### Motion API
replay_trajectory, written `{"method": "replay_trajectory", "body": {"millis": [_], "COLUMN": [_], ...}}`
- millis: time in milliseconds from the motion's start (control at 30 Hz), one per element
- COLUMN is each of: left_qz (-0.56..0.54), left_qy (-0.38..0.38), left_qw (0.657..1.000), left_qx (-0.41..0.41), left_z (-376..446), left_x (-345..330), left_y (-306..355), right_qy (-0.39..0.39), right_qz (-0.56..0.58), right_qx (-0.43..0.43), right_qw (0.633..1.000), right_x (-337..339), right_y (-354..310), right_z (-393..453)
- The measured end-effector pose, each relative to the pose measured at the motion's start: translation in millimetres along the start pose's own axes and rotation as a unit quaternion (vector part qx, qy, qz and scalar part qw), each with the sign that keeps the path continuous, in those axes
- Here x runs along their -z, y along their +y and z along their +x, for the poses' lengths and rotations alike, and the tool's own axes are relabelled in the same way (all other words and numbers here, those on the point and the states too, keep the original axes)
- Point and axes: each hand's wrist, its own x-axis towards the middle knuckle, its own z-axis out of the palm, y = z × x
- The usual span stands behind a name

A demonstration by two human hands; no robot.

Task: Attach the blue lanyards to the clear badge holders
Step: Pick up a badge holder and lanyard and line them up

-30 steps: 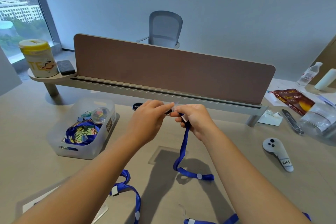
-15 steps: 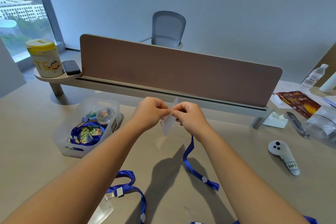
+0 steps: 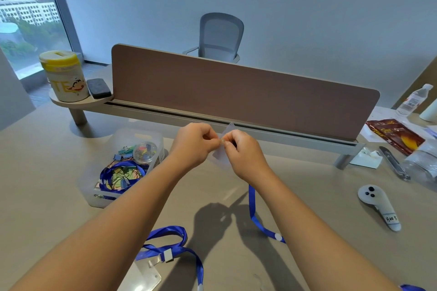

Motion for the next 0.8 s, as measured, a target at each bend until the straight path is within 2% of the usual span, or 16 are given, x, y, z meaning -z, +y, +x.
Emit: {"method": "replay_trajectory", "body": {"millis": [100, 200, 267, 367, 433, 467, 533, 667, 733, 800], "left_qz": [-0.057, -0.196, -0.268, -0.267, -0.288, -0.335, -0.457, -0.584, -0.59, -0.561], "left_qy": [-0.025, -0.077, -0.124, -0.223, -0.321, -0.344, -0.315, -0.101, -0.042, -0.014], "left_qw": [0.998, 0.974, 0.942, 0.881, 0.824, 0.792, 0.735, 0.707, 0.717, 0.752], "left_qx": [0.022, 0.08, 0.16, 0.321, 0.368, 0.377, 0.389, 0.387, 0.369, 0.346], "left_z": [5, 7, 5, -2, -10, -11, -11, 0, 8, 15], "left_x": [7, 11, 11, 8, 2, -2, -10, -19, -20, -20], "left_y": [-8, -15, -24, -45, -54, -57, -55, -44, -35, -22], "right_qy": [0.002, -0.013, -0.012, 0.01, 0.009, 0.002, -0.013, -0.028, -0.032, -0.035], "right_qz": [0.015, 0.095, 0.163, 0.252, 0.288, 0.301, 0.324, 0.336, 0.302, 0.239], "right_qx": [-0.005, -0.048, -0.08, -0.126, -0.143, -0.148, -0.158, -0.196, -0.218, -0.233], "right_qw": [1.0, 0.994, 0.983, 0.959, 0.947, 0.942, 0.933, 0.921, 0.927, 0.942], "right_x": [-7, -10, -8, -3, -2, -3, -3, 0, 4, 8], "right_y": [-4, -7, -8, -5, 0, 3, 8, 21, 29, 39], "right_z": [5, 11, 15, 17, 17, 16, 16, 14, 13, 13]}}
